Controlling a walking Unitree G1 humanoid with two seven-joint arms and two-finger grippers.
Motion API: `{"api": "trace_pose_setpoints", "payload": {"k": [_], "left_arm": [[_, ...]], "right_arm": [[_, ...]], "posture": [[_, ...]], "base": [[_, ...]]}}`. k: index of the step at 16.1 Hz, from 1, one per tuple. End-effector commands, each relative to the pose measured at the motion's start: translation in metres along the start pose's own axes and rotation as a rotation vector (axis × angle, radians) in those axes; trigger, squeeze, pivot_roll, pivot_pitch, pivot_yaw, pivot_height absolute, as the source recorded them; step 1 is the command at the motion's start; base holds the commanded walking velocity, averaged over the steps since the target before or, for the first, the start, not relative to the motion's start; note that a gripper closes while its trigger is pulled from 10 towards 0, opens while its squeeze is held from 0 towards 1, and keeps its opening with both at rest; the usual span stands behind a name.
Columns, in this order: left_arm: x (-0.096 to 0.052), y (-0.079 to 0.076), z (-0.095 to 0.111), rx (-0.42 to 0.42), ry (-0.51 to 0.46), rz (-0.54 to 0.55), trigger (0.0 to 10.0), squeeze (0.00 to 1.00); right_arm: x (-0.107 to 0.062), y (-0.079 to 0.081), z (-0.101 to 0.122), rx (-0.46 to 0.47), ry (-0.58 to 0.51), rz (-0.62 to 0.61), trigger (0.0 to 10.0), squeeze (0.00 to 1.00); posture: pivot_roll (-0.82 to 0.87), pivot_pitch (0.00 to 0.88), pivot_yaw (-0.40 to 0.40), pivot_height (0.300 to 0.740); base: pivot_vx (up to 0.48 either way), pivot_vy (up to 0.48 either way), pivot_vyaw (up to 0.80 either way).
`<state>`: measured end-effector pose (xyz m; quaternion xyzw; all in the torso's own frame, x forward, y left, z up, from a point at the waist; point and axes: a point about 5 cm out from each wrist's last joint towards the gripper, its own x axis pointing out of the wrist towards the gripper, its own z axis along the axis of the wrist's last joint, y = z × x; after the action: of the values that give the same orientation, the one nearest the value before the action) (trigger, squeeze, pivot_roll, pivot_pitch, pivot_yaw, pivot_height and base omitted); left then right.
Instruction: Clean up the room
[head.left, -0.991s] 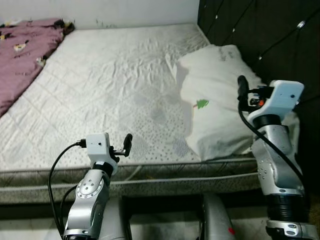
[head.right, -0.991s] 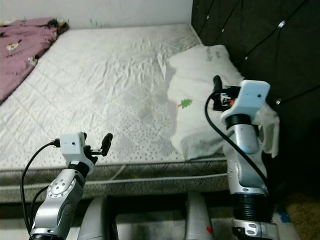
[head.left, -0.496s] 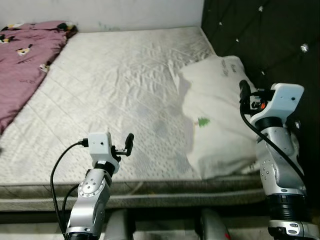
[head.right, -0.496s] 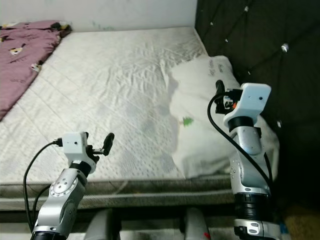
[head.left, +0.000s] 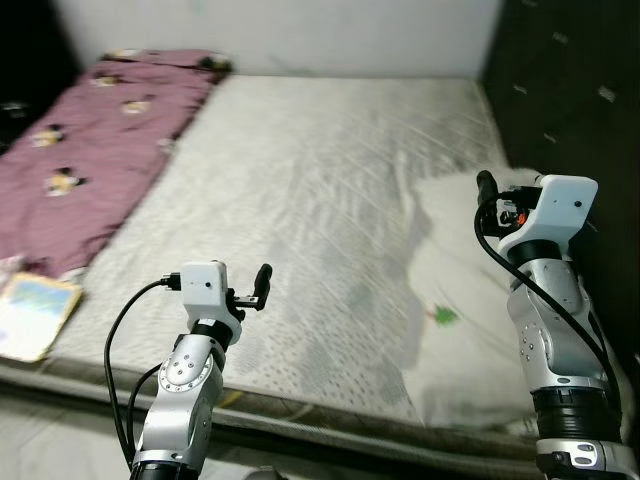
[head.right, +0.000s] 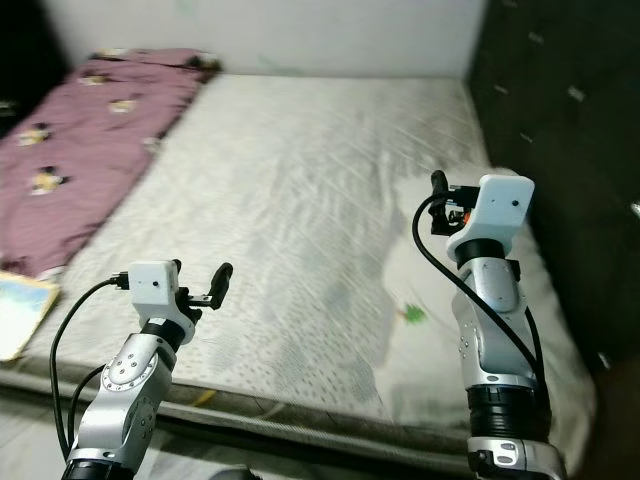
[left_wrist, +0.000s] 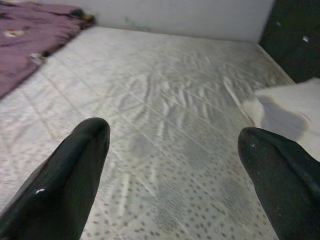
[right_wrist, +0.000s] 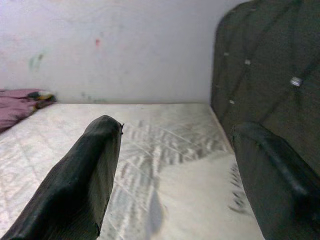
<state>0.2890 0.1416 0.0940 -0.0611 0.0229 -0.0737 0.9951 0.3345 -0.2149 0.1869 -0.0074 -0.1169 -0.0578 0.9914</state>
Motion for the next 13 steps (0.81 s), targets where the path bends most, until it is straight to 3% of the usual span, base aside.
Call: {"api": "trace_pose_setpoints", "payload": {"k": [1,5,8,9,11,13], "left_arm": [[-0.001,0.005,-0.002,0.015,0.010,0.020,10.0,0.00],[-0.005,-0.003,-0.010,-0.025,0.042,0.007,10.0,0.00],[0.006,-0.010,-0.009,-0.024,0.046,0.004,10.0,0.00],[0.011,-0.009,-0.007,-0.025,0.041,-0.003,10.0,0.00],[0.014,-0.004,-0.009,-0.025,0.048,0.010,10.0,0.00],[0.015,-0.005,-0.006,-0.029,0.035,0.019,10.0,0.00]], "right_arm": [[-0.002,-0.003,-0.006,0.010,0.021,-0.022,10.0,0.00],[-0.009,0.007,-0.019,-0.007,0.057,0.020,10.0,0.00],[0.004,0.015,-0.024,-0.056,0.121,0.005,10.0,0.00],[0.012,0.012,-0.027,-0.163,0.154,-0.010,10.0,0.00],[0.016,0.011,-0.026,-0.207,0.166,0.084,10.0,0.00],[0.022,0.009,-0.015,-0.185,0.109,0.085,10.0,0.00]], "posture": [[0.00,0.000,0.051,0.740],[-0.02,0.000,0.071,0.740],[-0.04,0.000,0.085,0.740],[-0.05,0.000,0.089,0.740],[-0.07,0.000,0.088,0.740],[-0.07,0.000,0.069,0.740]], "base": [[0.000,0.000,0.00],[0.000,0.000,0.00],[0.000,0.000,0.00],[0.000,0.000,0.00],[0.000,0.000,0.00],[0.000,0.000,0.00]]}}
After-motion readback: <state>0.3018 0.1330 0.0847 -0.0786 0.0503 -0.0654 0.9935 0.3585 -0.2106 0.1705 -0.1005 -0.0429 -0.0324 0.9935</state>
